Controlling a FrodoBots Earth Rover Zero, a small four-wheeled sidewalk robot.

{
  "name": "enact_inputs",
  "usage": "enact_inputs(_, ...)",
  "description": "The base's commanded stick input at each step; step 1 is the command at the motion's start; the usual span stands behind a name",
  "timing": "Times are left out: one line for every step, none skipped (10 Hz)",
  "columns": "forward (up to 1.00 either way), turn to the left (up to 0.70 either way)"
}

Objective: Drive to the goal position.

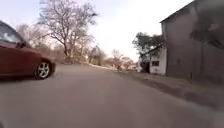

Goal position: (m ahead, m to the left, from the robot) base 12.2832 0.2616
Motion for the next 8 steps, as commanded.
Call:
enact_inputs(0.7,0.0)
enact_inputs(0.7,0.0)
enact_inputs(0.7,0.0)
enact_inputs(0.7,0.0)
enact_inputs(0.7,0.0)
enact_inputs(0.7,0.0)
enact_inputs(0.7,0.0)
enact_inputs(0.7,0.0)
